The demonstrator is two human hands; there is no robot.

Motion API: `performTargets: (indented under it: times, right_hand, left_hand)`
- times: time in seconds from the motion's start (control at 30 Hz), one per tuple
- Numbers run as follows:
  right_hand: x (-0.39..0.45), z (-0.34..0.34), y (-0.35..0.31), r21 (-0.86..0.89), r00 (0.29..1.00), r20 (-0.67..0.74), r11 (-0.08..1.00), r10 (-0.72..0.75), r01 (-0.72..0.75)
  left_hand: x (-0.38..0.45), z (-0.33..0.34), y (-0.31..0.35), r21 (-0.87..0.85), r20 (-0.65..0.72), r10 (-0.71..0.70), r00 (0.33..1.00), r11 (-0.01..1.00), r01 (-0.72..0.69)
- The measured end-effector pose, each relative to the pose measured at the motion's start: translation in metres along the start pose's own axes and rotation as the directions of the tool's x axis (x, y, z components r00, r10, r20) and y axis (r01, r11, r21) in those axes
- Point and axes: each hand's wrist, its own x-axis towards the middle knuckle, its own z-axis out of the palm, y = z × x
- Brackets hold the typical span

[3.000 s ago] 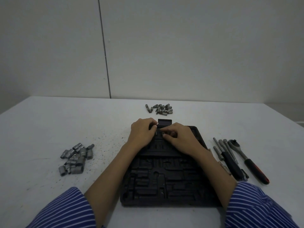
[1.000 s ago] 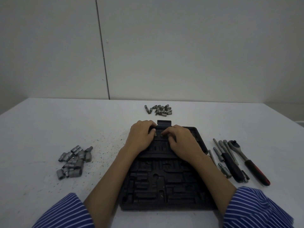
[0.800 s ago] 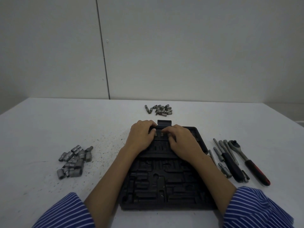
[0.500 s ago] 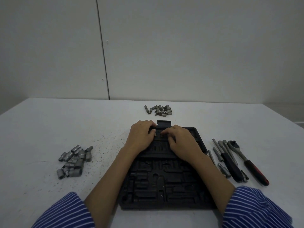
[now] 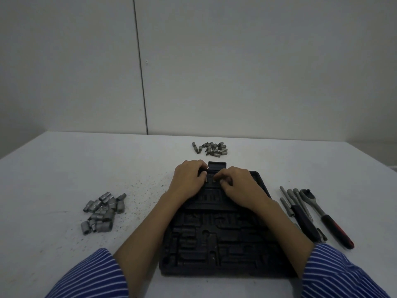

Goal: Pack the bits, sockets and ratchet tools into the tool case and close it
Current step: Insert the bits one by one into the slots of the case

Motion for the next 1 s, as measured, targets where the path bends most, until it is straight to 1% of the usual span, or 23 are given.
performTargets:
  times: [0.1,0.23,0.47,0.63,0.8,1.0]
  right_hand:
    - [0.004,-0.003,-0.001,0.026,1.000,-0.003,0.999,0.025,-0.025]
    - [0.013,-0.008,-0.002,-0.009,0.996,-0.066,0.998,0.066,-0.066]
    - [0.040,-0.017,-0.002,-0.044,0.990,-0.103,0.994,0.097,-0.102]
    - [0.059,-0.017,0.000,-0.068,0.988,-0.096,0.990,0.119,-0.126]
    - [0.076,-0.011,0.004,-0.125,0.988,-0.099,0.983,0.120,-0.132]
    - [0.090,-0.001,0.011,-0.197,0.986,-0.096,0.969,0.135,-0.152]
  left_hand:
    - [0.003,0.000,-0.001,-0.021,0.013,-0.010,1.000,1.000,0.010]
    - [0.009,0.001,0.000,-0.055,0.025,-0.043,0.999,0.998,0.044]
    - [0.019,0.005,0.007,-0.048,0.055,-0.038,0.998,0.998,0.041]
    - [0.024,0.010,0.010,-0.047,0.073,-0.021,0.997,0.999,0.025]
    - [0.029,0.013,0.007,-0.033,0.055,-0.005,0.998,0.999,0.007]
    - [0.031,0.016,0.003,-0.092,0.032,0.005,0.999,0.996,-0.002]
